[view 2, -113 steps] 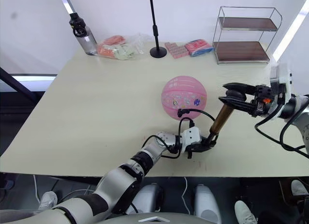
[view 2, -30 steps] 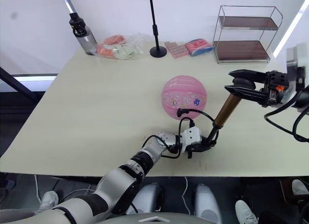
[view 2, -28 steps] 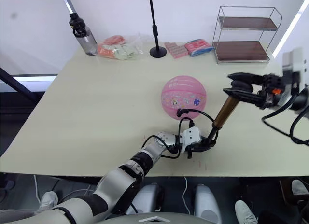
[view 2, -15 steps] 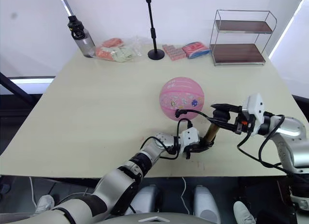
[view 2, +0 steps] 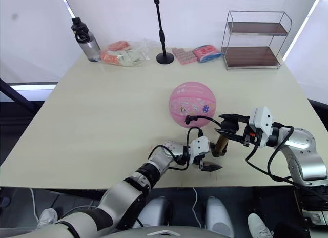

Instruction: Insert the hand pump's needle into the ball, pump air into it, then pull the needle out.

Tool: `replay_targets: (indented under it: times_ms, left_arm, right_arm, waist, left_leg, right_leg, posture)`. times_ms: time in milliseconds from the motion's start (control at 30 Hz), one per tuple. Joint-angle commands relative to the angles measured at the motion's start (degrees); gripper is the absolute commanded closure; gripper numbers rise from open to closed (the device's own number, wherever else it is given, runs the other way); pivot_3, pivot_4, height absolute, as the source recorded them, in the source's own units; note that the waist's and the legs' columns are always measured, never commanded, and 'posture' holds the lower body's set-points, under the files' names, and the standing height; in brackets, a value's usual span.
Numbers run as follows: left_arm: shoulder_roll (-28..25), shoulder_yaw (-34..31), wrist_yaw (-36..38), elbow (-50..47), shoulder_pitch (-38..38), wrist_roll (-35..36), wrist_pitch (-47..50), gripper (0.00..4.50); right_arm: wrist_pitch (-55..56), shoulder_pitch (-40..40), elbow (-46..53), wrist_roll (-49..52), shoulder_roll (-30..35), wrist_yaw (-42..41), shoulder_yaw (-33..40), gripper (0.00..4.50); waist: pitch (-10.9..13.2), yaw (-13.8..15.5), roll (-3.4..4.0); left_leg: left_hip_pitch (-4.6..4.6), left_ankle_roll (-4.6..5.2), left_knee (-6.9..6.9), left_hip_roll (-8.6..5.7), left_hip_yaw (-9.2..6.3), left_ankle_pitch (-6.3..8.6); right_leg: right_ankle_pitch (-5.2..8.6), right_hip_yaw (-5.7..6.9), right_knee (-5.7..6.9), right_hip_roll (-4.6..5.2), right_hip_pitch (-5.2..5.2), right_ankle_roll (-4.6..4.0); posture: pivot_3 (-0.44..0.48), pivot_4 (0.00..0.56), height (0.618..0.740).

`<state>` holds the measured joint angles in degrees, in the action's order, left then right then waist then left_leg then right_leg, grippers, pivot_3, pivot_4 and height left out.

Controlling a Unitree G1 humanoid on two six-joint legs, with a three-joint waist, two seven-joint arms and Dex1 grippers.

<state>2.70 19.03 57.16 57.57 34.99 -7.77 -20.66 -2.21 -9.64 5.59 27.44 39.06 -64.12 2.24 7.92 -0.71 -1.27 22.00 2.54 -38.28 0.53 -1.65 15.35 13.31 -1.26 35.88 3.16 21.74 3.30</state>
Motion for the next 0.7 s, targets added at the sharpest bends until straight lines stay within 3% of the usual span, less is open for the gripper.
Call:
replay_targets:
  times_ms: [33, 400, 700]
  left_arm:
    - [-2.1, -1.2, 2.7, -8.5, -2.6, 3.0, 2.2, 0.11]
    - [-15.2, -4.3, 10.1, -40.7, -15.7, 15.2, 11.7, 0.11]
    - [-26.5, -10.9, 14.2, -57.0, -20.6, 26.3, 19.4, 0.11]
  right_arm:
    - [-1.3, 1.8, -2.9, -3.4, 0.4, 0.6, -1.5, 2.75]
    - [-2.8, 1.6, 0.1, -3.2, 0.5, 2.6, -1.2, 2.75]
    - [-2.9, 1.4, 3.0, -3.1, 1.4, 3.0, 0.1, 2.75]
  waist:
    - [0.1, 0.0, 0.11]
    - [0.4, 0.1, 0.4]
    - [0.4, 0.1, 0.52]
  left_leg:
    - [0.01, 0.0, 0.01, 0.01, 0.0, 0.0]
    - [0.2, -0.03, 0.05, -0.04, 0.03, 0.02]
    - [0.94, -0.06, 0.1, -0.03, 0.07, -0.01]
  right_leg:
    - [0.0, 0.0, 0.0, 0.0, 0.01, -0.01]
    - [-0.01, -0.18, -0.08, 0.89, 0.14, -0.03]
    - [-0.01, -0.17, -0.1, 0.99, 0.87, -0.05]
  posture:
    - [0.0, 0.15, 0.74]
    - [0.0, 0.15, 0.74]
    - [0.0, 0.15, 0.74]
